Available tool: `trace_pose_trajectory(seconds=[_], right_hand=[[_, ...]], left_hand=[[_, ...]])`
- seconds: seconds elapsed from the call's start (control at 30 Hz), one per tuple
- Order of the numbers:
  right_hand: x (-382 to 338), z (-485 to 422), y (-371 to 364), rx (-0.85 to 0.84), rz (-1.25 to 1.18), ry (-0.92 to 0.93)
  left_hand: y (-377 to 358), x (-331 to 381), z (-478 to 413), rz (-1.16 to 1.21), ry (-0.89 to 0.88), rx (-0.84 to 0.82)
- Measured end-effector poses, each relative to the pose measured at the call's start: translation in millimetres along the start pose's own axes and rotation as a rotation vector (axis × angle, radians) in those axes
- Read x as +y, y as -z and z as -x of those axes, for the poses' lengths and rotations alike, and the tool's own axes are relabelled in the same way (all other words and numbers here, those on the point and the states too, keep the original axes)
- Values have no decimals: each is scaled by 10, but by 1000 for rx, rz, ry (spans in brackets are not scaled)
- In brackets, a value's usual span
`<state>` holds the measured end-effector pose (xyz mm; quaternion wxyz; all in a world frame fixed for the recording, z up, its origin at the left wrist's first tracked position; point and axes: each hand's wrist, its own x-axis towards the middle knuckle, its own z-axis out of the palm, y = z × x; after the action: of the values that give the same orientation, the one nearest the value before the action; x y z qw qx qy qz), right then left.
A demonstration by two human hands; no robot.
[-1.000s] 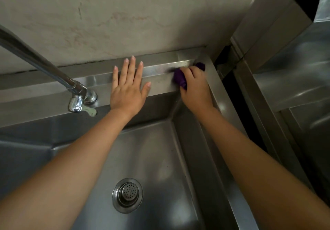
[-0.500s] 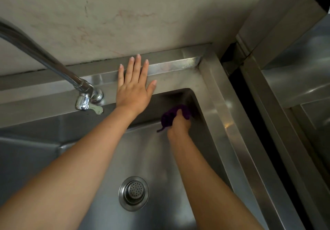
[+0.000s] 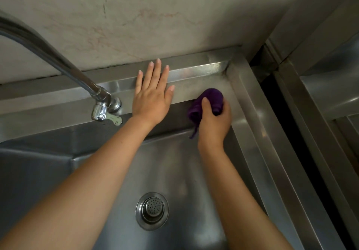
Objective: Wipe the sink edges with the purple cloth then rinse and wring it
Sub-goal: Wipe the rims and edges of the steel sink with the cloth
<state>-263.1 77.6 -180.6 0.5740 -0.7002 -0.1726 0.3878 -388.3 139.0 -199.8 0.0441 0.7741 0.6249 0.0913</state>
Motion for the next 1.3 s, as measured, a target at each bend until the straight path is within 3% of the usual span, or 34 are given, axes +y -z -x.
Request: trace_pose_trajectory(seconds=[0.2,0.4,0.67,0.8,1.03,1.2,1.3], right_hand=[[-170,-315,-316,-338,628,735],[-40,-392,-124,-638,970,1078],[-235,-796,390,-422,1093,937],[-159,-538,786,-420,1106,917],[150,173,1421,-260,1106,756],[194,467,1732,-280,1102,596],[168,423,1694,-305,1049,623]], left_hand=[[-80,-65,274,-53,185,107],[-122,-72,283,-57,175,116],[-98,-77,287,-66,164,81],[-78,-75,294,-72,165,68],[-30,-63,293,-67,189,-1],[10,-52,316,-57,174,-29],[11,-63,375,-77,137,-43]])
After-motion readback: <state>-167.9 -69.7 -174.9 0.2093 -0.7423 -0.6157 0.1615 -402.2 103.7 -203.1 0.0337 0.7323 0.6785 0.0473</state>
